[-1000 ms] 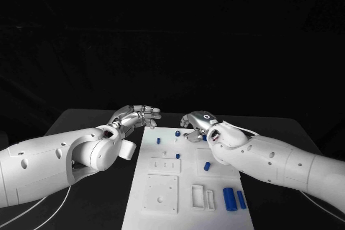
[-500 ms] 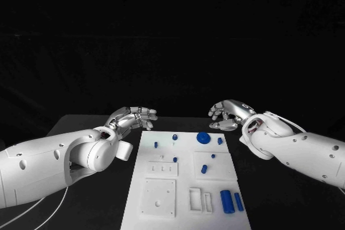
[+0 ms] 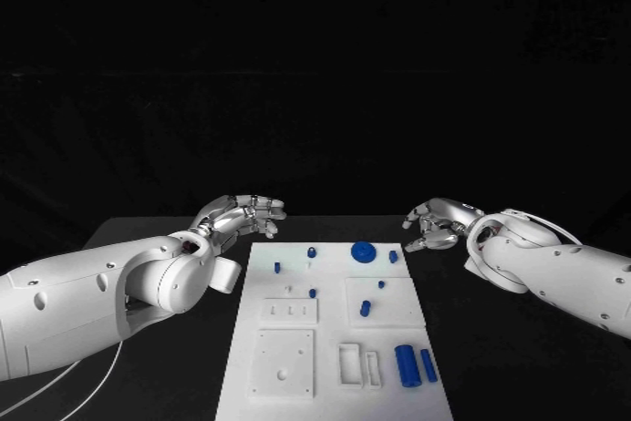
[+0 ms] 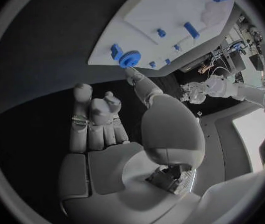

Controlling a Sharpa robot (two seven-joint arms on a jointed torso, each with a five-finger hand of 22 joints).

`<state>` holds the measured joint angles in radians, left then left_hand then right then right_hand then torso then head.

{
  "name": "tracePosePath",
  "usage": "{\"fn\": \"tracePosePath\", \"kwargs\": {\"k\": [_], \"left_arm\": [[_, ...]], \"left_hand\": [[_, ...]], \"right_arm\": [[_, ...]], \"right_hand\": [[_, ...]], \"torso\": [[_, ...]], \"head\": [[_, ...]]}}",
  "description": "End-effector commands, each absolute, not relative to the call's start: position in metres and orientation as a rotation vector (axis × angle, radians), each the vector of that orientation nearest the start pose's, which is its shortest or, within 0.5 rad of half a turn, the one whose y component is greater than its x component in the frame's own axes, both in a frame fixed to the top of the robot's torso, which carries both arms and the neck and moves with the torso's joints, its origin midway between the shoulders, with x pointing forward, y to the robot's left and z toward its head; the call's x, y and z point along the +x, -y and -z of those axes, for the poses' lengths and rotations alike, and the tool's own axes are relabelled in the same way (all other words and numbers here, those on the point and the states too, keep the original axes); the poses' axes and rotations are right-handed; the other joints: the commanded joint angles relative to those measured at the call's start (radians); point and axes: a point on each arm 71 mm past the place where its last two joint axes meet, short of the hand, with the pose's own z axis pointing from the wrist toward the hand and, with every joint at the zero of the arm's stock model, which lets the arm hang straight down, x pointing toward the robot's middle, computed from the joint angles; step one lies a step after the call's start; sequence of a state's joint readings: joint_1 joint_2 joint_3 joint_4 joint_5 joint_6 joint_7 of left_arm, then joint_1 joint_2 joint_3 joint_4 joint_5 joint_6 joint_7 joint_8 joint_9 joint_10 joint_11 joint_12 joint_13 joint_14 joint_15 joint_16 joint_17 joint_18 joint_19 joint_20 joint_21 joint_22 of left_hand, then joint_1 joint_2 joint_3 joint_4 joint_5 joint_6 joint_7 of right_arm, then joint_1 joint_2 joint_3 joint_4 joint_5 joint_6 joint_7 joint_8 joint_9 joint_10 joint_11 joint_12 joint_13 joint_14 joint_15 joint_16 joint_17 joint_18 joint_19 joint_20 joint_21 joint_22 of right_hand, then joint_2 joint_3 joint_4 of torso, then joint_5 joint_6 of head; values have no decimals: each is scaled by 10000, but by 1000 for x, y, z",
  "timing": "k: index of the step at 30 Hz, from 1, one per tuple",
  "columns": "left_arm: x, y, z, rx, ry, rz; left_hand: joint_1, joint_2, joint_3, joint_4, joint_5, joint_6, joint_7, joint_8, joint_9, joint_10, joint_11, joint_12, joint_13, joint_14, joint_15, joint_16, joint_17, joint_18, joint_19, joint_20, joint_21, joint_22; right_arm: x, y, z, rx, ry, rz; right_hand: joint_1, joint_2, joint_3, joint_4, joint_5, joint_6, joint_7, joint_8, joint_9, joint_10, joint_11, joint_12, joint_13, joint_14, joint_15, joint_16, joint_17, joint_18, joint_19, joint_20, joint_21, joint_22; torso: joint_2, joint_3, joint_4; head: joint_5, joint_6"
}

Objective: Assemble the parts on the task board

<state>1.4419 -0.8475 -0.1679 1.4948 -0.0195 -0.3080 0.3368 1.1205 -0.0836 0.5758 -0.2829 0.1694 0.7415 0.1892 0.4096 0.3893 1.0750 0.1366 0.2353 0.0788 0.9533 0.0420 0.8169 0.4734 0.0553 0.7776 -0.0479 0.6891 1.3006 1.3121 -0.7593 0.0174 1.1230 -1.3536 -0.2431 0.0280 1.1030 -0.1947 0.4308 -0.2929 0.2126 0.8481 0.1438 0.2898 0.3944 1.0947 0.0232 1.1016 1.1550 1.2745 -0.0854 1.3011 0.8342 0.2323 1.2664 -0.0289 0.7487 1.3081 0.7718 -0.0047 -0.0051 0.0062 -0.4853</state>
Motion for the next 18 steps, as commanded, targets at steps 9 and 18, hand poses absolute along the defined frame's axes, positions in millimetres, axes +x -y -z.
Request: {"fn": "tracePosePath", "kwargs": {"k": [9,18], "left_arm": [[518,-221,108,-9269,-14238,14963],[518,-220,109,-9234,-14265,14967]], "left_hand": [[-52,-50,23,-14,-51,46,32,-55,-12,3,42,-68,-12,64,12,29,-14,140,-19,-62,51,-12],[-52,-49,24,-14,-52,43,33,-56,-13,0,43,-71,-14,62,12,30,-18,138,-19,-63,53,-14]], "right_arm": [[574,283,158,-278,-16619,-5404],[576,280,158,-203,-16556,-5517]], "right_hand": [[272,134,-168,-1,29,-271,-53,-167,-55,-166,17,200,81,-81,0,74,188,295,-164,-24,164,231],[330,226,-180,6,36,-227,-80,-135,-41,-192,-10,231,76,-87,-26,64,244,295,-191,-19,213,226]], "torso": [[12,-3,25],[2,-37,23]], "head": [[-16,-76],[-22,-133]]}}
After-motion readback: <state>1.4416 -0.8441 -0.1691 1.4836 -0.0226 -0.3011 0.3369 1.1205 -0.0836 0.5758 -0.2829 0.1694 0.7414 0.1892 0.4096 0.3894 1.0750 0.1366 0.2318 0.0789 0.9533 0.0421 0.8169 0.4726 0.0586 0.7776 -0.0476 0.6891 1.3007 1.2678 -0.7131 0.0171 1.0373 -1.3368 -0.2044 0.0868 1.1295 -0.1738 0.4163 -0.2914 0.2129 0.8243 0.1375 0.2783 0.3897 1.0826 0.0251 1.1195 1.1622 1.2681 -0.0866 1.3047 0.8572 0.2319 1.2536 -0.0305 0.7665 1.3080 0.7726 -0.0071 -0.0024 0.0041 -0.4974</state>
